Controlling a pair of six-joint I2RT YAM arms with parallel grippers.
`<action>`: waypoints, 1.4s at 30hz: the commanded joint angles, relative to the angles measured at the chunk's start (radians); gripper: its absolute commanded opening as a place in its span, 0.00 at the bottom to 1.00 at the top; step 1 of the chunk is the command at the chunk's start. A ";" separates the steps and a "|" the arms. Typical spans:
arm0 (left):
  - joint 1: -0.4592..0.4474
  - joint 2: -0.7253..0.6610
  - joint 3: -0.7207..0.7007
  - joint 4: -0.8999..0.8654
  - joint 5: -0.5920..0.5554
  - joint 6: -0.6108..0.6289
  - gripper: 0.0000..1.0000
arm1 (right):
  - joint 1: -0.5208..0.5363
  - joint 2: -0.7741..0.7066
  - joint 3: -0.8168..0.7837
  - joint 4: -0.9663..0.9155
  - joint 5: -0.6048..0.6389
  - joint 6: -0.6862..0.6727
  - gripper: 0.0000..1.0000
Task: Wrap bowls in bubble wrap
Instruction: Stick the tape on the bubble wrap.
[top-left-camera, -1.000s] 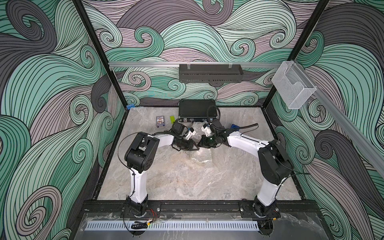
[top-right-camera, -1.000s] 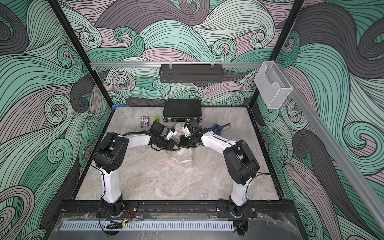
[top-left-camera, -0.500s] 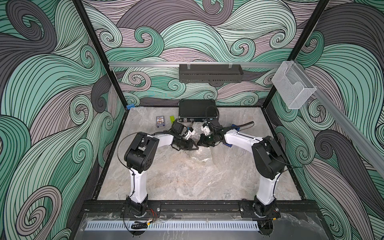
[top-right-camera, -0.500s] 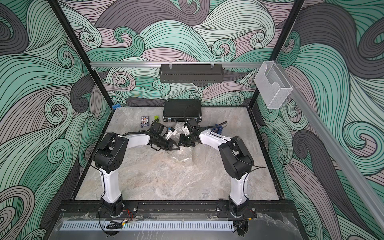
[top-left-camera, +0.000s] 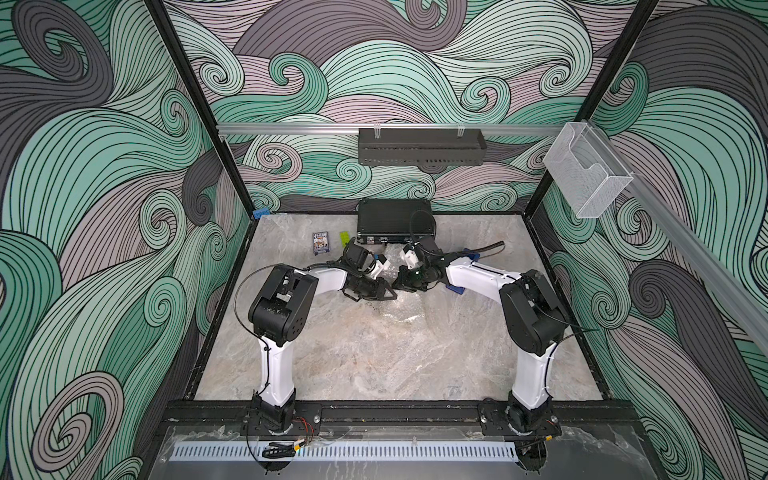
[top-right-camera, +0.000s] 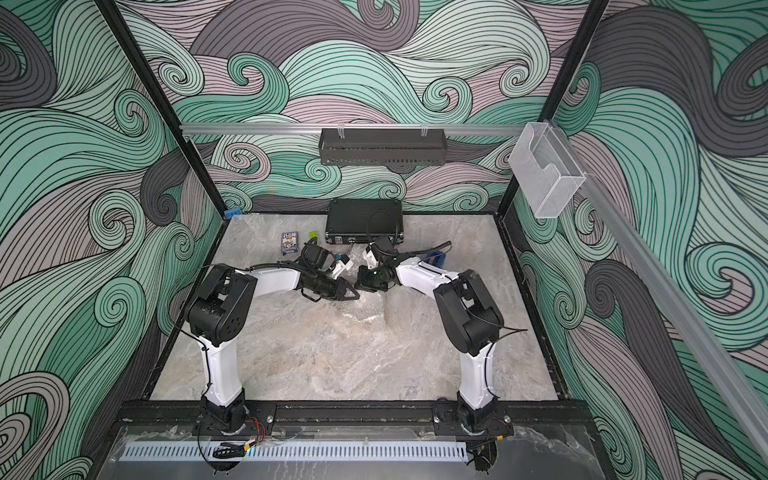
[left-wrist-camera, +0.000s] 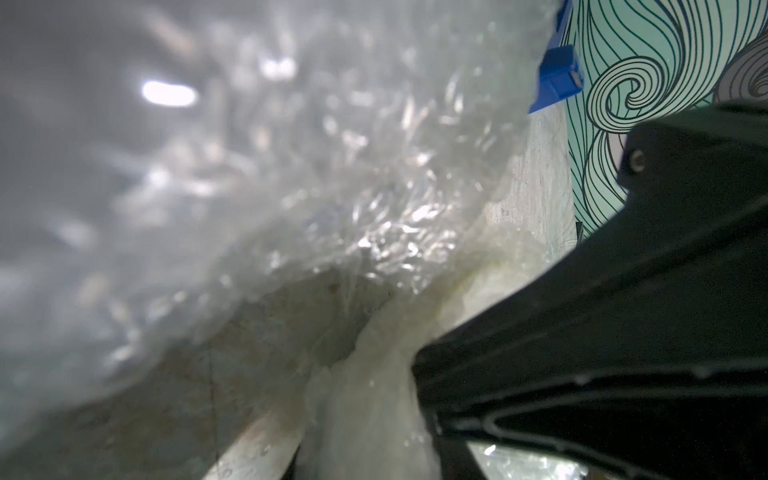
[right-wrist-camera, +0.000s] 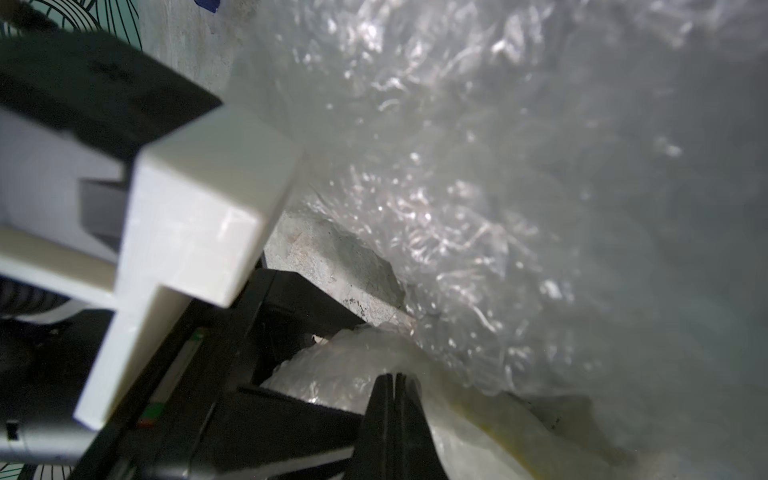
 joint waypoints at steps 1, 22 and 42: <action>0.002 -0.029 -0.005 0.008 0.017 0.009 0.30 | -0.003 0.036 0.011 -0.036 0.013 -0.001 0.00; 0.002 -0.043 -0.010 0.009 0.007 0.008 0.29 | 0.047 -0.191 -0.204 -0.075 0.022 -0.024 0.00; 0.004 -0.116 -0.038 -0.033 -0.052 -0.005 0.44 | 0.058 -0.410 -0.228 -0.129 0.150 -0.097 0.23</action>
